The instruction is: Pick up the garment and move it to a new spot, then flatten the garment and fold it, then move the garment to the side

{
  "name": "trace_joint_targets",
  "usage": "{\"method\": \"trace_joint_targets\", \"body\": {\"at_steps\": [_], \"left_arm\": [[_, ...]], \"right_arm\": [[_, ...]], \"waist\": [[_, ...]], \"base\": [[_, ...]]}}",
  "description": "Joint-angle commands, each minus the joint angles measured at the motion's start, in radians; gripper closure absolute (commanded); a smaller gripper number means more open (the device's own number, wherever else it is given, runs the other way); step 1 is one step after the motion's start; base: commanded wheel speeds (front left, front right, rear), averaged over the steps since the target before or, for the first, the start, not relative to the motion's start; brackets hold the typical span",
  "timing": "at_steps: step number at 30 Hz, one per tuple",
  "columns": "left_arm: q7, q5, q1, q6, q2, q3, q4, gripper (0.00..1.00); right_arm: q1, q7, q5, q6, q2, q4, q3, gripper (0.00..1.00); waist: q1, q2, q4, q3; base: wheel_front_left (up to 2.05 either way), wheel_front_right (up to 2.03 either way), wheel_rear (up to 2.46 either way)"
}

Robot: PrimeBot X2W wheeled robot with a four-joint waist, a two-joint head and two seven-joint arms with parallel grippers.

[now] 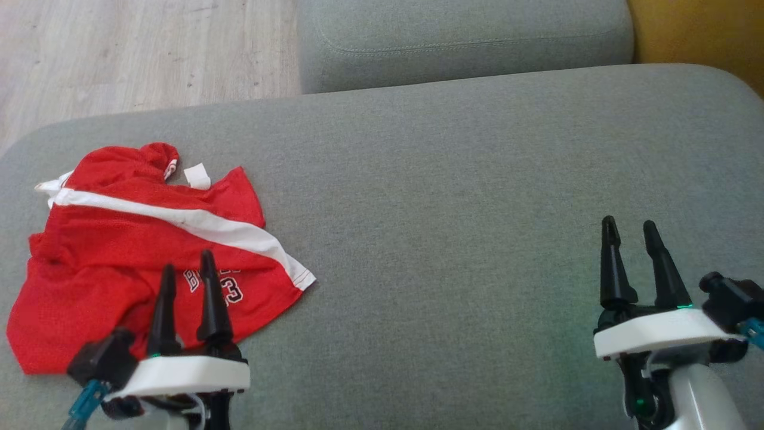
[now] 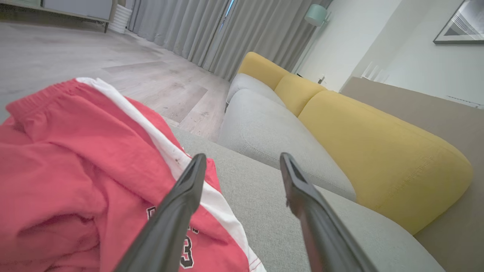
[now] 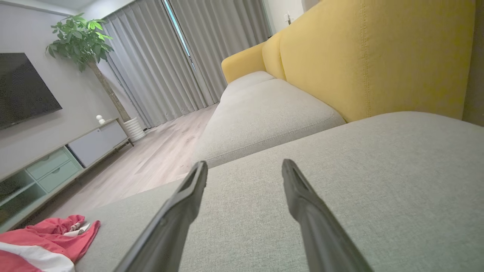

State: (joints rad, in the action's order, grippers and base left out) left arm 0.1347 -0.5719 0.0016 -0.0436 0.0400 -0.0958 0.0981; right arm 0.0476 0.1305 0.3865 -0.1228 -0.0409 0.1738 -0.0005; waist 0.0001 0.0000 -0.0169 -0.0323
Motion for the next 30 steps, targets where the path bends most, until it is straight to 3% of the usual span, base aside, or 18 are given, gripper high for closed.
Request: {"method": "trace_joint_targets", "body": {"at_steps": [1,19,27,30], "left_arm": [[0.01,0.028,-0.03,0.002,0.008,0.017,-0.042,0.0],[0.064,0.296,-0.021,0.004,0.014,-0.04,-0.037,0.0],[0.087,0.425,-0.024,0.04,0.035,-0.089,-0.03,0.0],[0.096,0.416,-0.026,0.05,0.03,-0.083,-0.043,0.0]], "right_arm": [[0.037,0.015,-0.029,-0.005,-0.007,-0.041,0.022,0.0],[0.036,0.068,-0.293,-0.007,-0.008,-0.053,0.058,0.0],[0.039,0.092,-0.4,-0.007,-0.008,-0.07,0.077,0.0],[0.039,0.101,-0.419,-0.007,-0.009,-0.077,0.082,0.0]], "waist": [[-0.0001,0.0,0.0,0.0],[-0.0001,0.0,-0.006,0.005],[-0.0001,0.0,-0.009,0.006],[-0.0001,0.0,-0.009,0.002]], "base": [[0.0,0.0,0.0],[0.0,0.0,0.0],[0.0,0.0,0.0],[0.0,0.0,0.0]]}}
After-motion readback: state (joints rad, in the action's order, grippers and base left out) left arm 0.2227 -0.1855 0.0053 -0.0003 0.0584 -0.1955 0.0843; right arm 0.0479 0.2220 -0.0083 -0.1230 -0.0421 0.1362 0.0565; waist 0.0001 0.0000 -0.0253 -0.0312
